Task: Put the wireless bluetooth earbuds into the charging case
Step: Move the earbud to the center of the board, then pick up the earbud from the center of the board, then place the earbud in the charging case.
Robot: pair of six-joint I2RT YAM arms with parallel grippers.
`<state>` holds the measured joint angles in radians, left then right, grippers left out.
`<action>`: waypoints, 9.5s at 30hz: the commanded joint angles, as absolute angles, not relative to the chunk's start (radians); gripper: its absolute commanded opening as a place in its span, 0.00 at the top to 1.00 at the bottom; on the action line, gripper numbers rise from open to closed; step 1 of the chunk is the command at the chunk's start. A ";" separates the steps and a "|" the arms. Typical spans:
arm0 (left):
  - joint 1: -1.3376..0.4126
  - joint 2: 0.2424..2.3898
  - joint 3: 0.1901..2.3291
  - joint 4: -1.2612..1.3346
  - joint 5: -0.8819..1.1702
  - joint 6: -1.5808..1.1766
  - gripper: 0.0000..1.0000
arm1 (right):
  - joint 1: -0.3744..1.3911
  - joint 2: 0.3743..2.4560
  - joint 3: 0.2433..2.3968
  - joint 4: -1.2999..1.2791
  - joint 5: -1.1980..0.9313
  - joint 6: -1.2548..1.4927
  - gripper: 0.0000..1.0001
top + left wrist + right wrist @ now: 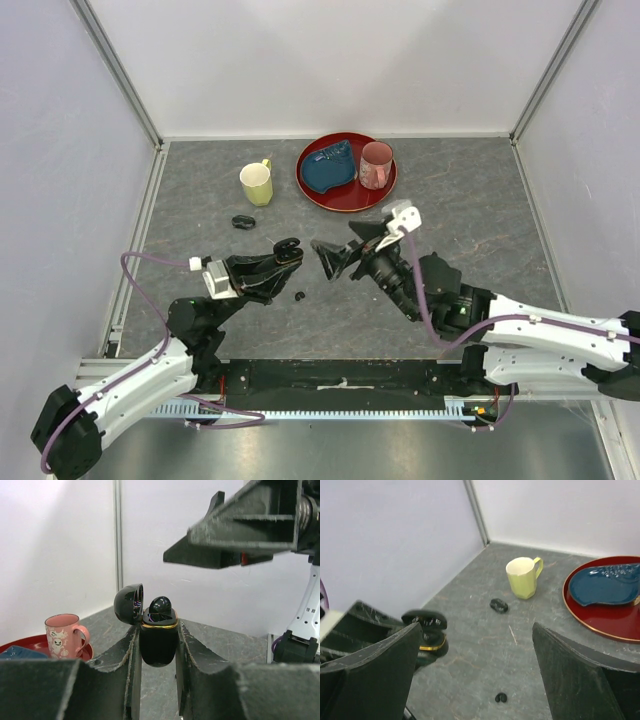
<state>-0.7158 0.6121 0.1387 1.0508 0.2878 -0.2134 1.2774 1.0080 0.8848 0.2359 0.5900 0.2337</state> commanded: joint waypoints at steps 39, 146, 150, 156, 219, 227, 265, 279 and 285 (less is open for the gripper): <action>-0.718 0.348 0.114 0.876 0.281 -0.166 0.98 | 0.693 1.580 1.173 -0.551 0.351 1.292 0.17; -0.718 0.347 0.087 0.867 0.225 -0.152 0.98 | 0.710 1.747 1.049 -0.543 0.314 0.838 0.75; -0.718 0.359 0.094 0.868 0.227 -0.152 0.98 | 0.710 1.773 1.063 -0.525 0.296 0.805 0.66; -0.718 0.357 0.092 0.868 0.229 -0.155 0.98 | 0.710 1.787 1.074 -0.515 0.299 0.808 0.60; -0.718 0.577 0.133 1.040 0.242 -0.206 0.98 | 1.061 0.940 0.635 0.650 0.428 0.697 1.00; -0.716 0.580 0.138 1.022 0.281 -0.180 0.98 | 1.140 1.008 0.672 0.707 0.417 0.611 1.00; -0.718 0.600 0.146 1.034 0.298 -0.167 0.98 | 1.319 1.247 0.756 0.888 0.538 0.509 1.00; -0.718 0.627 0.158 1.043 0.288 -0.170 0.98 | 1.339 1.278 0.756 0.928 0.612 0.495 1.00; -0.718 0.630 0.160 1.049 0.316 -0.170 0.98 | 1.341 1.301 0.752 0.956 0.644 0.492 1.00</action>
